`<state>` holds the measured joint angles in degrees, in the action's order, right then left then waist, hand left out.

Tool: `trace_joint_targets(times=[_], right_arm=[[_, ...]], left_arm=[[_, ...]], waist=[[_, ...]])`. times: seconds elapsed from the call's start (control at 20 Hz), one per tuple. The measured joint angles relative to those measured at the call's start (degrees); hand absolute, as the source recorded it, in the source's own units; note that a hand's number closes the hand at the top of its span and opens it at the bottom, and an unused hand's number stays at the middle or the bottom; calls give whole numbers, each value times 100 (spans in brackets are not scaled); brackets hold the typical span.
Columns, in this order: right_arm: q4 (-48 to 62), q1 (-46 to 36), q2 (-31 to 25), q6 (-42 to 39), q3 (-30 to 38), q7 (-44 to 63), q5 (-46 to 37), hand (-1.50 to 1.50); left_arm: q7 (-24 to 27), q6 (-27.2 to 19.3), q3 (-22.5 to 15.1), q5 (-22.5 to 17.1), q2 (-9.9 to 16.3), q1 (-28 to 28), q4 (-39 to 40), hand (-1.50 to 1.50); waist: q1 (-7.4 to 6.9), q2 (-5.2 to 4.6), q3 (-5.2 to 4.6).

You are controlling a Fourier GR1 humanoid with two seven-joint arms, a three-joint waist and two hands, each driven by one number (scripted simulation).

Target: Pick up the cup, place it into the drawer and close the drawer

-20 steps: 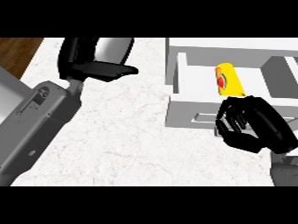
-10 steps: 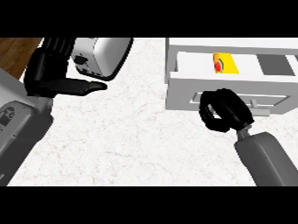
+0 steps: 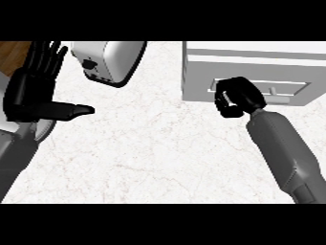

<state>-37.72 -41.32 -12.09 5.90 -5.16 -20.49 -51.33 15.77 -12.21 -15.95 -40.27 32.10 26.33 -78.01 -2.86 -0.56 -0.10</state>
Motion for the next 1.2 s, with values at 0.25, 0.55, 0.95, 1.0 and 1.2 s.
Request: trace_joint_targets(times=[0.25, 0.55, 0.95, 1.0, 1.2], right_arm=[[1106, -651, -56, 57, 324, -339, 83, 150], [1659, -880, -153, -338, 541, -822, 306, 150], [1878, -928, -280, -552, 731, -1348, 484, 150], [1887, -921, -288, -544, 757, -1424, 506, 150], [1935, -921, -329, -594, 833, -1657, 572, 150]], left_arm=[[39, 257, 155, -35, 99, -166, -73, -150], [-47, 457, 171, -87, 77, -135, -105, -150], [119, 708, 99, -51, -59, -239, -22, -150], [96, 722, 107, -60, -53, -214, -18, -150], [147, 776, 74, -50, -150, -243, 49, -150]], waist=[[-78, -4, -8], [-145, 7, -8], [-231, -11, -27], [-237, -17, -26], [-260, -36, -24]])
